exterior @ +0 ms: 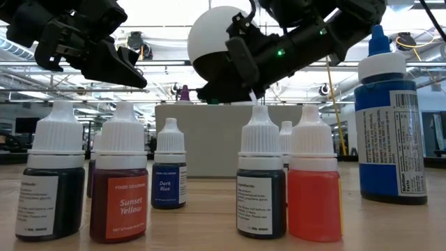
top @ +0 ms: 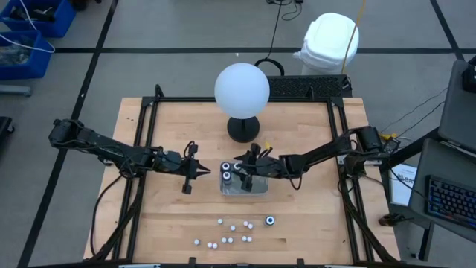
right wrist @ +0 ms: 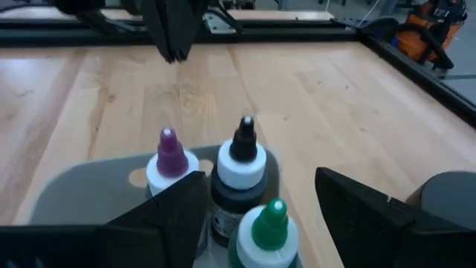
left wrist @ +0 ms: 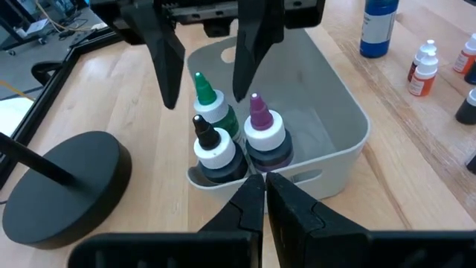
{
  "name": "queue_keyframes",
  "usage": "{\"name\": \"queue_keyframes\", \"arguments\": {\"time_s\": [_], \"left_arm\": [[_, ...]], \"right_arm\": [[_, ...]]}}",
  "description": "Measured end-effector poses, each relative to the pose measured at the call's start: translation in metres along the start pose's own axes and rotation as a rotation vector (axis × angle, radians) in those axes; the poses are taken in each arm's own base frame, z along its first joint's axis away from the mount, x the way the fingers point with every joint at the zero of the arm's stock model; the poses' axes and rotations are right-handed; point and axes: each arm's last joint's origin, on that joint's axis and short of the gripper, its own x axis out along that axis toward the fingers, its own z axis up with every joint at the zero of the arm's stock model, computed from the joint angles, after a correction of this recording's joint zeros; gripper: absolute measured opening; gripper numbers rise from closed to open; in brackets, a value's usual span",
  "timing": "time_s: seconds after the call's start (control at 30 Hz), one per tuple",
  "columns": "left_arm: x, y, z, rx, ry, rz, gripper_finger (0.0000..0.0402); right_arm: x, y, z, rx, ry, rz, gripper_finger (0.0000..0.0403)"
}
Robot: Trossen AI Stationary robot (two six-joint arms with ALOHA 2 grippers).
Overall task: Pick & Place food coloring
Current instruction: Put the large blue food coloring bottle into the gray bin
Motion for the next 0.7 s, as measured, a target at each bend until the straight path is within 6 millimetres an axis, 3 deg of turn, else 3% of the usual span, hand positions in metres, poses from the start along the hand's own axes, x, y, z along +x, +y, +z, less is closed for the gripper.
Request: {"name": "queue_keyframes", "arguments": {"time_s": [0.33,0.53,0.7], "left_arm": [[0.000,0.000,0.000,-0.005,0.000,-0.001,0.0026],[-0.001,0.001,0.007,0.000,-0.071,0.014,0.0026],[-0.001,0.002,0.010,-0.076,-0.099,0.015,0.0026]], "right_arm": [[-0.024,0.007,0.026,-0.117,-0.075,0.025,0.0238],[-0.063,0.013,0.051,-0.165,-0.109,-0.018,0.0238],[-0.095,0.020,0.055,-0.206,-0.086,-0.034,0.0238]]}}
